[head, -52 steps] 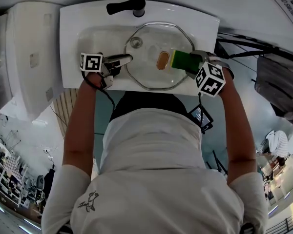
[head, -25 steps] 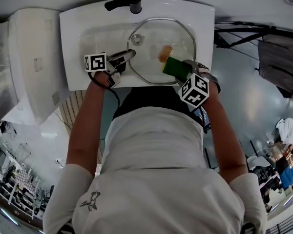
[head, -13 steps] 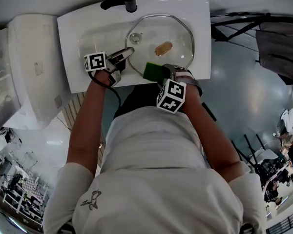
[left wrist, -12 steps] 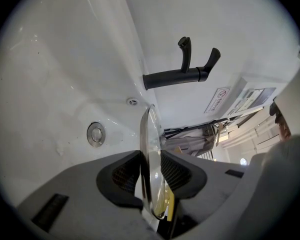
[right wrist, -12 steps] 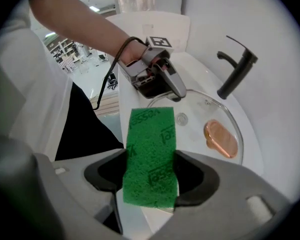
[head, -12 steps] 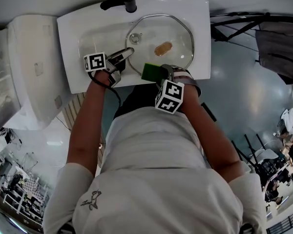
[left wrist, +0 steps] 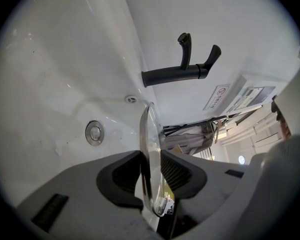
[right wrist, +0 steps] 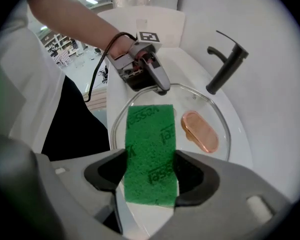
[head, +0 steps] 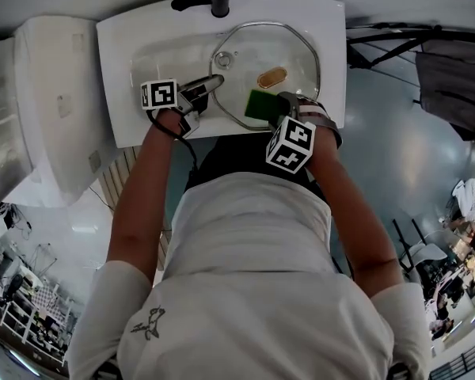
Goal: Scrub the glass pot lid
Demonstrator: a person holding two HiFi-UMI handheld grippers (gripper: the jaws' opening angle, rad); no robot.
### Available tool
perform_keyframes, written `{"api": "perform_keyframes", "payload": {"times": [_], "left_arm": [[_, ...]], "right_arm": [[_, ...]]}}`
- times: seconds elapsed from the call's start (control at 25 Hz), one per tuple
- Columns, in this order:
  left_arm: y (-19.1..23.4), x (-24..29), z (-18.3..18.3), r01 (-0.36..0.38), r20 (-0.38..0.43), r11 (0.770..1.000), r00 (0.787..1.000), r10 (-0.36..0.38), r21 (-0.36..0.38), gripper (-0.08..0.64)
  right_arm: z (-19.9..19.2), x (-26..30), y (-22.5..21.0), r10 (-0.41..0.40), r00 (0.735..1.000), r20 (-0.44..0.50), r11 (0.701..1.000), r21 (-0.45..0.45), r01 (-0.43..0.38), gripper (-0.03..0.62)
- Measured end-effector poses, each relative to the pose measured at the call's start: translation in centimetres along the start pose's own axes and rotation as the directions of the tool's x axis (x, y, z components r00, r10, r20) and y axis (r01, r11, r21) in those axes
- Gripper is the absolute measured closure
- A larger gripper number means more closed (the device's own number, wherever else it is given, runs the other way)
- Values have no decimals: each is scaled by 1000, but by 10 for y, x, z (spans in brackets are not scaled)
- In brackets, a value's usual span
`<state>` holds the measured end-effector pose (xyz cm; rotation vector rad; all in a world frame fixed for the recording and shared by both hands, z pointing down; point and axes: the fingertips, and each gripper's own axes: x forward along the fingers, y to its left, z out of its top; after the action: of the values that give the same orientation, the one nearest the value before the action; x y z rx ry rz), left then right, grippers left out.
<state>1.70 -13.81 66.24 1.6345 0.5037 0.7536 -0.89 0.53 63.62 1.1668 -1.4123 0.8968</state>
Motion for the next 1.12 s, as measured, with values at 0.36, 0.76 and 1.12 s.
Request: {"api": "perform_keyframes", "payload": {"times": [0.36,0.76,1.12], "left_arm": [[3,-3,2,-3,19,1000,1000,3,-11,442],[0,-3,1,6,10,1000,1000,-6,-16,440],[3,-9,3,7,19,999,1000,-6,-38,437]], "right_arm": [[59,19,63,29,999,30,977,-213,-22,299],[81,-57,-13,84,979,187,984,-168,-52,298],[91,-38,-131,56,996,67,960,-277,-35,298]]}}
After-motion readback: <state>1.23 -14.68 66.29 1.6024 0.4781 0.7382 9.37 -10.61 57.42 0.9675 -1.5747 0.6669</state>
